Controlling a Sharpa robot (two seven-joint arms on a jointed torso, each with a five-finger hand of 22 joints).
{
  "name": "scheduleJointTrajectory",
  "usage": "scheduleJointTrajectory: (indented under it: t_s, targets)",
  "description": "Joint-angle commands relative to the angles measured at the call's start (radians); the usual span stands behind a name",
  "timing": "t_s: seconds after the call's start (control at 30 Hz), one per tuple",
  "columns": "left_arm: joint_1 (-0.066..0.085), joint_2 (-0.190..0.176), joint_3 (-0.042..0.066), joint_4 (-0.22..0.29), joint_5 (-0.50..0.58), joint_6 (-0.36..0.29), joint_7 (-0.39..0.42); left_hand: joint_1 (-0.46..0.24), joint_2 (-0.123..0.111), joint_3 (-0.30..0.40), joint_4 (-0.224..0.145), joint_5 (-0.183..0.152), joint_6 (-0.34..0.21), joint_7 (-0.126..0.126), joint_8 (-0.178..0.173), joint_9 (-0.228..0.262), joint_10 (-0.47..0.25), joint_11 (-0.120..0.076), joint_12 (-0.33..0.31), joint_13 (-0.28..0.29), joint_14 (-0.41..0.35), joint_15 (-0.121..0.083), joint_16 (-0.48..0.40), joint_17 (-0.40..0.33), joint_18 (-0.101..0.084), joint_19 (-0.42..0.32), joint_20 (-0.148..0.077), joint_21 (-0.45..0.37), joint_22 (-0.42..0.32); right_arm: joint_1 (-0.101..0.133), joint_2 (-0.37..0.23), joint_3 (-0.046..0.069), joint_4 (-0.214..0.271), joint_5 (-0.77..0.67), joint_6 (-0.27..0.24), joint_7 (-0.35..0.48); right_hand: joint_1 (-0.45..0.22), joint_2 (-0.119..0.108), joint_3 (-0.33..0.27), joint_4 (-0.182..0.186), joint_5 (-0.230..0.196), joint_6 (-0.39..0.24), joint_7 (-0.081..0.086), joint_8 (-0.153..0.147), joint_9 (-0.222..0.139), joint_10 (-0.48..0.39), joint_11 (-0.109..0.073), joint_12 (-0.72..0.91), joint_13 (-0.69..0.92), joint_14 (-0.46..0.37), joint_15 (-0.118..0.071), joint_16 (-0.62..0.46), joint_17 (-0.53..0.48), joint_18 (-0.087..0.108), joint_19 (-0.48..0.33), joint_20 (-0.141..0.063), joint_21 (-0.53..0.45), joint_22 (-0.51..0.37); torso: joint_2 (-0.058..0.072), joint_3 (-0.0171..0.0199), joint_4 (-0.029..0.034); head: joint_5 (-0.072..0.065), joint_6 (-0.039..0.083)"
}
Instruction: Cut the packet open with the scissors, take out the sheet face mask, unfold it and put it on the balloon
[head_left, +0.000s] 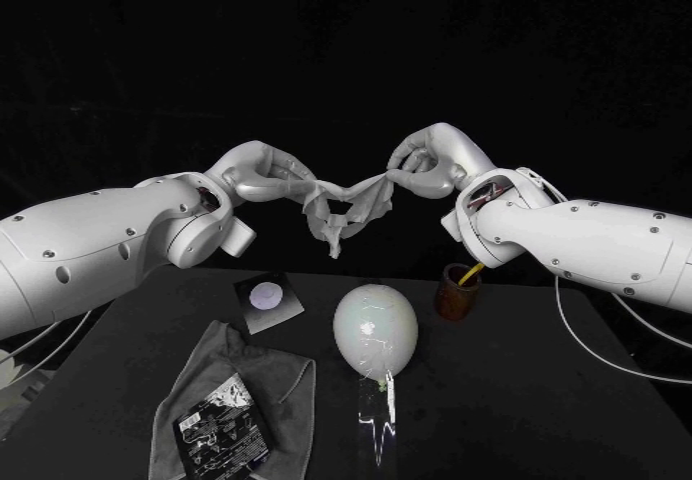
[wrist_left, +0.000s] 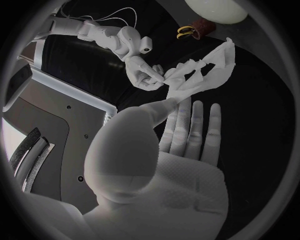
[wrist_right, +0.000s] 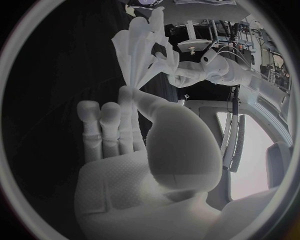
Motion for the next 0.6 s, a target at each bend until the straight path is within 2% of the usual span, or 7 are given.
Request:
scheduleJointTrajectory:
  t_s: [0.03, 0.13, 0.2, 0.33, 0.4, 0.5, 0.6]
  targets:
    - [-0.006, -0.011, 0.009, 0.024, 0.019, 0.052, -0.025, 0.000, 0.011, 0.001, -0.001, 0.003, 0.002, 0.005, 0.001, 0.146, 0.002, 0.002, -0.009, -0.001, 0.001, -0.001, -0.008, -0.005, 0.018, 0.005, -0.006, 0.009, 0.004, -0.004, -0.014, -0.001, 0.030, 0.006, 0.021, 0.011, -0.003, 0.011, 0.003, 0.001, 0.003, 0.005, 0.000, 0.006, 0.003, 0.004, -0.004, 0.005, 0.002, -0.001, -0.003, 0.000, -0.006, 0.015, 0.004, 0.000, -0.002, 0.057, 0.006, -0.0023, -0.0037, -0.001, -0.006]
    - [-0.008, -0.027, 0.004, 0.054, 0.020, 0.086, -0.048, -0.004, 0.008, -0.003, -0.002, 0.003, 0.005, 0.005, 0.001, 0.150, 0.006, 0.001, -0.013, -0.001, 0.008, -0.002, -0.012, -0.012, 0.022, 0.012, -0.008, 0.019, 0.010, -0.004, -0.031, -0.003, 0.051, 0.014, 0.025, 0.009, -0.003, 0.011, 0.003, 0.001, 0.003, 0.005, 0.000, 0.006, 0.003, 0.004, -0.004, 0.005, 0.002, 0.000, -0.003, 0.001, -0.004, 0.014, 0.005, 0.000, 0.000, 0.058, -0.002, 0.0015, -0.0005, -0.001, -0.009]
    - [-0.011, -0.051, 0.005, 0.099, 0.033, 0.112, -0.056, -0.004, 0.008, -0.005, -0.002, 0.002, 0.005, 0.007, 0.000, 0.155, 0.012, 0.001, -0.017, -0.001, 0.028, -0.005, -0.018, -0.021, 0.029, 0.023, -0.013, 0.035, 0.019, -0.004, -0.056, -0.004, 0.085, 0.026, 0.037, 0.016, -0.003, 0.011, 0.003, 0.001, 0.003, 0.005, 0.000, 0.007, 0.003, 0.004, -0.004, 0.005, 0.002, 0.001, -0.003, 0.002, -0.002, 0.014, 0.006, 0.000, 0.001, 0.058, 0.002, 0.0005, -0.0029, -0.002, -0.010]
    - [-0.012, -0.083, 0.002, 0.153, 0.085, 0.175, -0.088, -0.002, 0.017, -0.017, -0.007, 0.004, -0.001, 0.003, -0.006, 0.166, 0.022, -0.006, -0.034, -0.004, 0.152, -0.033, -0.021, -0.036, 0.051, 0.072, -0.034, 0.092, 0.051, -0.002, -0.105, -0.005, 0.150, 0.061, 0.071, 0.028, -0.004, 0.011, 0.003, 0.002, 0.003, 0.005, 0.000, 0.007, 0.003, 0.004, -0.004, 0.005, 0.002, 0.001, -0.003, 0.002, -0.002, 0.015, 0.003, 0.000, -0.003, 0.057, -0.002, 0.0022, -0.0023, -0.002, -0.018]
    - [-0.013, -0.101, 0.000, 0.194, 0.105, 0.213, -0.100, 0.000, 0.018, -0.029, -0.010, 0.004, 0.000, 0.005, -0.008, 0.172, 0.028, -0.006, -0.045, -0.007, 0.191, -0.037, -0.046, -0.052, 0.060, 0.096, -0.047, 0.130, 0.074, -0.001, -0.139, -0.007, 0.199, 0.082, 0.091, 0.032, -0.005, 0.011, 0.003, 0.003, 0.003, 0.004, 0.000, 0.007, 0.003, 0.004, -0.004, 0.006, 0.003, 0.002, -0.003, 0.003, -0.001, 0.014, 0.005, 0.000, -0.001, 0.058, -0.005, 0.0028, -0.0028, -0.008, -0.022]
    - [-0.014, -0.121, -0.001, 0.237, 0.152, 0.239, -0.088, 0.000, 0.026, -0.037, -0.008, 0.003, -0.004, 0.005, -0.012, 0.179, 0.035, -0.007, -0.059, -0.012, 0.240, -0.045, -0.072, -0.068, 0.065, 0.112, -0.060, 0.168, 0.097, 0.000, -0.181, -0.008, 0.256, 0.102, 0.107, 0.037, -0.005, 0.011, 0.003, 0.003, 0.003, 0.004, 0.000, 0.007, 0.003, 0.004, -0.004, 0.006, 0.003, 0.002, -0.003, 0.003, -0.001, 0.014, 0.005, 0.000, -0.001, 0.058, -0.008, 0.0020, -0.0033, -0.014, -0.021]
    - [-0.015, -0.138, -0.007, 0.266, 0.221, 0.266, -0.079, 0.006, 0.036, -0.043, -0.010, 0.002, -0.014, 0.004, -0.016, 0.185, 0.038, -0.009, -0.072, -0.015, 0.309, -0.058, -0.080, -0.075, 0.070, 0.142, -0.080, 0.215, 0.124, 0.000, -0.227, -0.013, 0.313, 0.138, 0.120, 0.045, -0.006, 0.011, 0.003, 0.003, 0.003, 0.004, 0.000, 0.007, 0.003, 0.004, -0.004, 0.006, 0.003, 0.002, -0.003, 0.003, -0.001, 0.014, 0.005, 0.000, 0.000, 0.058, -0.017, 0.0039, -0.0027, -0.013, -0.024]
